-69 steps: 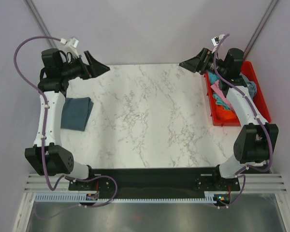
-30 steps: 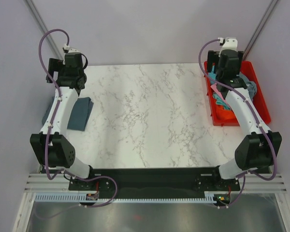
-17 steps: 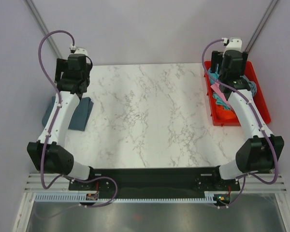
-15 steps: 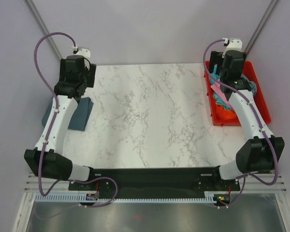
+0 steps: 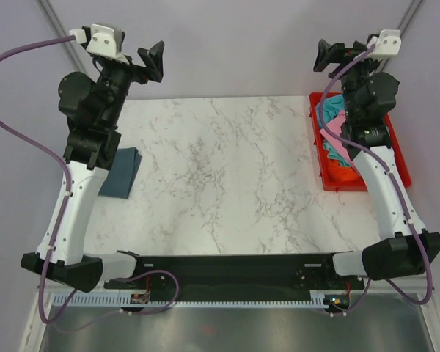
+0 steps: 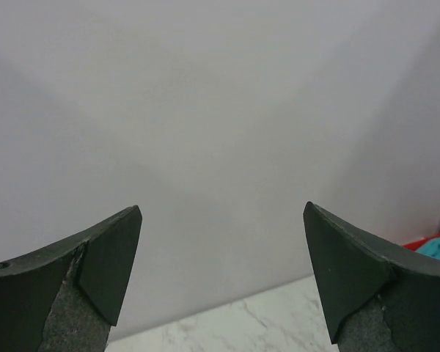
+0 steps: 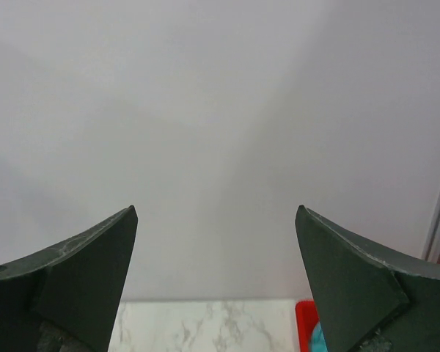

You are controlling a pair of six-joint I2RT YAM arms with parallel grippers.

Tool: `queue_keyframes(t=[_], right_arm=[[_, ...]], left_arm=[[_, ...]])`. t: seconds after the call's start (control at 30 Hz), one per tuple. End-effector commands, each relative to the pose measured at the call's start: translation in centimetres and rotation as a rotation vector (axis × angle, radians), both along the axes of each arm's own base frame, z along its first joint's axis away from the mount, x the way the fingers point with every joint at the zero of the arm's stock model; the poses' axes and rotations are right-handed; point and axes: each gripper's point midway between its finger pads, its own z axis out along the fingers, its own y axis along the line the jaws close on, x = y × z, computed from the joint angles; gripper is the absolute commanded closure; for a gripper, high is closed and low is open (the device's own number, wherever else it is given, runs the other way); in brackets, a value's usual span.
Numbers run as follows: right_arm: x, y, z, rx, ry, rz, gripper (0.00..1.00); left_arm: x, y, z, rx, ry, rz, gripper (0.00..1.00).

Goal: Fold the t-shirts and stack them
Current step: Neatly place the folded tshirt to the corner

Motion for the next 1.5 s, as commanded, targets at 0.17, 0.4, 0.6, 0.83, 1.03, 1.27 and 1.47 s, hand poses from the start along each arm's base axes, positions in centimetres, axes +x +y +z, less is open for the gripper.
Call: queue_keyframes(t=[0.17, 0.4, 0.6, 0.83, 1.03, 1.27, 1.47], right_arm=[[-5.2, -0.5, 12.1, -0.105, -0.466, -0.085, 0.02], [-6.0, 0.1, 14.2, -0.175, -0.534, -0.104, 0.02], [-2.4, 0.7, 5.5, -0.119, -0.096, -0.018, 0.02], [-4.7, 4.4, -8.0, -0.13, 0.488, 0.236, 0.02], [-8.2, 6.9, -18.2, -0.236, 0.928, 0.488, 0.02], [-14.0, 13.7, -21.5, 0.36, 1.153, 1.159, 0.02], [-11.7, 15.6, -19.6, 0.789, 1.244, 1.427, 0.02]], left_arm=[[-3.2, 1.4, 9.3, 0.093, -0.563, 0.295, 0.01], [-4.2, 0.7, 11.3, 0.095, -0.6, 0.277, 0.01], [-1.2, -2.8, 0.8, 0.23, -0.158, 0.083, 0.0], [-2.5, -4.3, -15.1, 0.405, 0.494, -0.018, 0.01], [-7.9, -4.2, -24.4, 0.532, 0.936, -0.177, 0.01], [-11.4, -6.7, -25.2, 0.215, 1.206, -0.626, 0.01], [-12.5, -8.1, -17.1, -0.485, 1.312, -1.258, 0.02]])
